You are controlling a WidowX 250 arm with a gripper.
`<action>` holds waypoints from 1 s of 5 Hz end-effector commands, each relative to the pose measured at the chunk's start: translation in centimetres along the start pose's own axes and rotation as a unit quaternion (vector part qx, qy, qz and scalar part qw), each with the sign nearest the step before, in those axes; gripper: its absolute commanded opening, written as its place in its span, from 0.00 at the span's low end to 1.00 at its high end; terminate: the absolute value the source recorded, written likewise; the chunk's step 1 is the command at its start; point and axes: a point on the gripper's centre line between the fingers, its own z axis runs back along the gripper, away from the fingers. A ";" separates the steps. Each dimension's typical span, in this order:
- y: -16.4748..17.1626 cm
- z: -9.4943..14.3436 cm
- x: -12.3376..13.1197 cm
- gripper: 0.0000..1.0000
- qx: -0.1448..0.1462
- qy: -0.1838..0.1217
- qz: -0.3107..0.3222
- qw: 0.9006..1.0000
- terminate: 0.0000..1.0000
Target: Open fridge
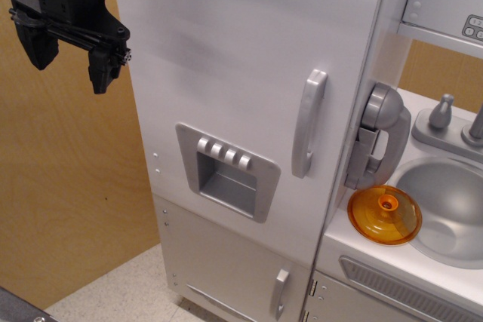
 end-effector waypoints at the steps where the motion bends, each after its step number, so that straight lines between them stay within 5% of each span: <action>1: 0.0 0.0 0.0 1.00 0.000 0.000 0.000 1.000 0.00; 5: -14.6 3.0 0.2 1.00 -0.106 -0.067 -0.080 0.989 0.00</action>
